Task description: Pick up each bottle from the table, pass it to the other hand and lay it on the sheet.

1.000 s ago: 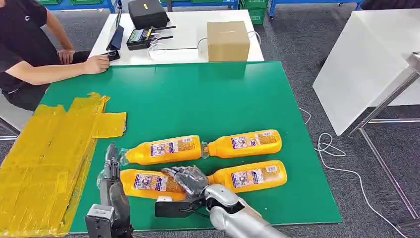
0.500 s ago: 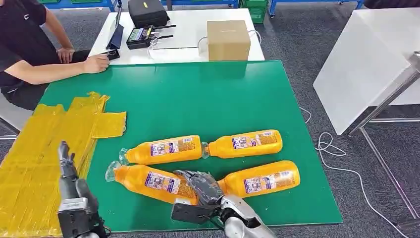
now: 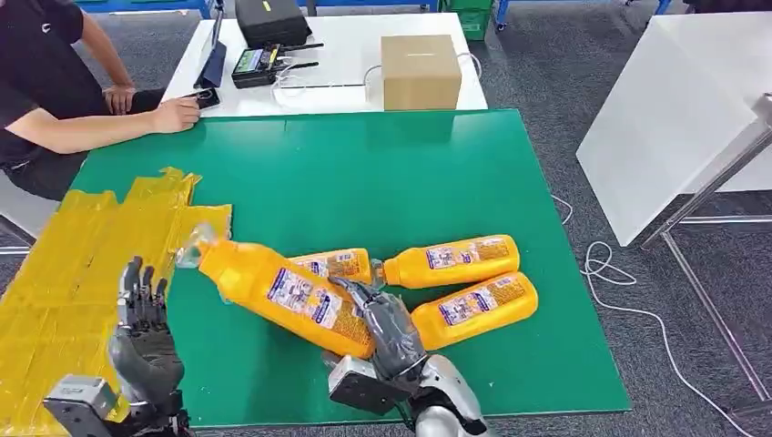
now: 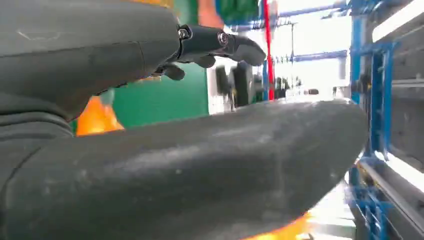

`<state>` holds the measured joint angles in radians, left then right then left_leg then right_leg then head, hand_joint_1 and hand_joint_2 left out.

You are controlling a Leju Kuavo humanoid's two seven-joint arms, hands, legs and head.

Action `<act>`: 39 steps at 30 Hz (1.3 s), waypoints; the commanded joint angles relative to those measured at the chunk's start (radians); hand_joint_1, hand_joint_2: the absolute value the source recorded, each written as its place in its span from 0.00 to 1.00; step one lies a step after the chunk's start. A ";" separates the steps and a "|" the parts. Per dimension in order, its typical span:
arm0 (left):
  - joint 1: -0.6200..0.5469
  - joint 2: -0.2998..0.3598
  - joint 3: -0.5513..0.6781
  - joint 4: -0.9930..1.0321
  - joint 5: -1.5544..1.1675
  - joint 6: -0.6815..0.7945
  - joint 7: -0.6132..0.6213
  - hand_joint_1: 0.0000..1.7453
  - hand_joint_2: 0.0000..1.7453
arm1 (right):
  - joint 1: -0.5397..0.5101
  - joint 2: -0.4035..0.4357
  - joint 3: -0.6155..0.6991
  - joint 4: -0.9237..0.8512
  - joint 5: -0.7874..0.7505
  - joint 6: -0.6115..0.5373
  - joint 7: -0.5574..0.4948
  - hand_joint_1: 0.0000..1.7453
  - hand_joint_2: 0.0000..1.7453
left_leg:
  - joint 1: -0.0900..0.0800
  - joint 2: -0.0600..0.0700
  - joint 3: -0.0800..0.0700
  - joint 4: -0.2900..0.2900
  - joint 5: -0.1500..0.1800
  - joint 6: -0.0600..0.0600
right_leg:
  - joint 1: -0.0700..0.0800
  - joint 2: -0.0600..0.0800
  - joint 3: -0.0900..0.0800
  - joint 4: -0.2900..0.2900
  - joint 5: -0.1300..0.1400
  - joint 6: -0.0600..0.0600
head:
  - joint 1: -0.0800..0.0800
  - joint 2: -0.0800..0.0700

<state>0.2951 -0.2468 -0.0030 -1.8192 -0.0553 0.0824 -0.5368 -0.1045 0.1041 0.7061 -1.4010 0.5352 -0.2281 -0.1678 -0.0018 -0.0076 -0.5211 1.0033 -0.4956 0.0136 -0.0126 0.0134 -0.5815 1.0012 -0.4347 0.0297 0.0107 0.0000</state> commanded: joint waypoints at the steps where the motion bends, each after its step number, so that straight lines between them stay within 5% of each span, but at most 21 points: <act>1: 0.025 0.014 -0.071 0.008 0.126 -0.152 0.049 0.00 1.00 | 0.000 0.000 -0.061 -0.078 -0.018 -0.030 -0.032 1.00 1.00 | 0.001 0.000 0.000 0.000 0.000 -0.001 | 0.001 -0.002 0.001 -0.001 0.001 -0.001 | 0.000 0.000; 11: 0.035 0.047 -0.151 0.057 0.307 -0.377 0.083 0.00 1.00 | -0.085 0.036 -0.036 0.060 -0.032 0.023 -0.037 1.00 1.00 | 0.001 0.002 0.001 -0.002 0.000 -0.001 | 0.002 0.000 0.002 -0.003 0.001 -0.001 | 0.000 0.000; 39: -0.039 0.031 -0.067 0.189 0.415 -0.506 0.124 0.00 1.00 | -0.173 0.135 0.287 0.397 0.125 0.121 -0.083 1.00 1.00 | 0.001 0.000 0.001 -0.002 0.001 -0.001 | 0.001 -0.001 0.002 -0.003 0.001 -0.001 | 0.000 0.000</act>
<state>0.3097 -0.2327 -0.0805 -1.7315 0.3419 -0.4029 -0.4231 -0.2232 0.2419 0.8630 -1.1764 0.6371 -0.1274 -0.2316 -0.0017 -0.0076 -0.5223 1.0031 -0.4955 0.0135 -0.0123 0.0135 -0.5826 1.0013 -0.4347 0.0296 0.0107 0.0000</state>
